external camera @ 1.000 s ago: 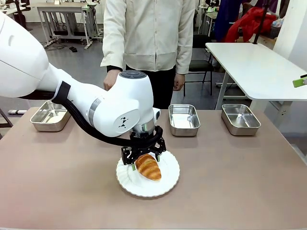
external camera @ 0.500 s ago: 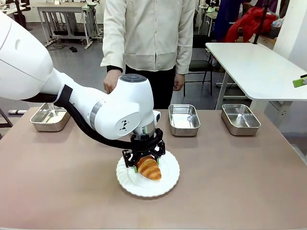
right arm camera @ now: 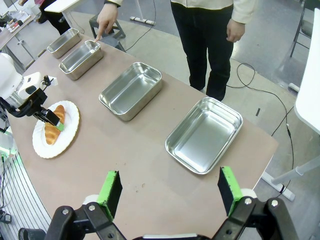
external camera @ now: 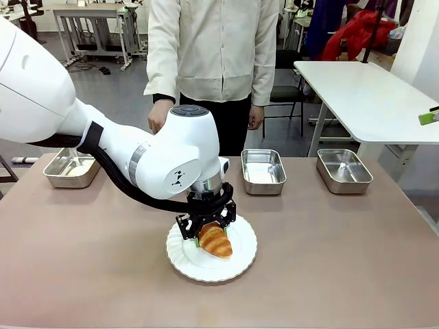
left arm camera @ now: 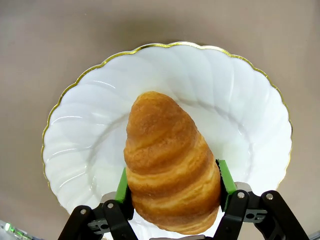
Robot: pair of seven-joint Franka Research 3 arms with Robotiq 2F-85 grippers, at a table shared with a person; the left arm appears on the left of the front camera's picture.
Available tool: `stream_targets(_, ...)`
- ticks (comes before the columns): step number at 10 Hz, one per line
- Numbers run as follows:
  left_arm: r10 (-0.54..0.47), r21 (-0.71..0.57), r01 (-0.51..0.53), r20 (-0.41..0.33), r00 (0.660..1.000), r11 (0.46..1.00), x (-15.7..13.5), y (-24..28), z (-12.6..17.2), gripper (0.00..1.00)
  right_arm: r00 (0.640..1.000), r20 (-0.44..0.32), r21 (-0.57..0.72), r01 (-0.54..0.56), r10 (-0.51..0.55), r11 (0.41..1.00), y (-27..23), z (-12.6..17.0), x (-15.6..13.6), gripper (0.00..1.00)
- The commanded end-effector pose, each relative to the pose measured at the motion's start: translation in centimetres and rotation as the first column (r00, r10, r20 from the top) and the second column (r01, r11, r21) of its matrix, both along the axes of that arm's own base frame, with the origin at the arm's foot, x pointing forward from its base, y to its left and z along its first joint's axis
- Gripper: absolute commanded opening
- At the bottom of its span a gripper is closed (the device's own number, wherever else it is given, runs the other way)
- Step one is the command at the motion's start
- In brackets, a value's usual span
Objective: Place the bread in the container.
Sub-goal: Place the Butter Roll into the Airtight Container indicated by the human.
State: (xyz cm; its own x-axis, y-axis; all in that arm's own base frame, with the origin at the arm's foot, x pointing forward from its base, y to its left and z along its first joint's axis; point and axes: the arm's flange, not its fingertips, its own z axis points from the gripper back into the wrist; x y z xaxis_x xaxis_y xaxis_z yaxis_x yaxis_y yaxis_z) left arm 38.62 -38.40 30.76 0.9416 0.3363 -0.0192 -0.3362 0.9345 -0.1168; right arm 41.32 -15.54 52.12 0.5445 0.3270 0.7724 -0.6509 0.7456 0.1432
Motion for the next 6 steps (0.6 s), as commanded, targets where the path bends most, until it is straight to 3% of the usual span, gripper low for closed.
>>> stream_targets(1,-0.01,0.01,0.01,0.003,1.0,1.0,-0.02,0.06,-0.08,0.76,1.0,0.022,0.015,-0.008,0.008,1.0,0.0,0.06,0.21,1.0)
stream_targets(4,-0.01,0.01,0.01,0.003,1.0,1.0,-0.02,0.06,-0.08,0.76,1.0,0.022,0.015,-0.008,0.008,1.0,0.0,0.06,0.21,1.0)
stream_targets(6,0.015,0.002,-0.015,0.0,1.0,1.0,0.0,0.07,-0.01,0.57,1.0,0.022,0.015,-0.008,0.008,1.0,0.0,0.06,0.21,1.0)
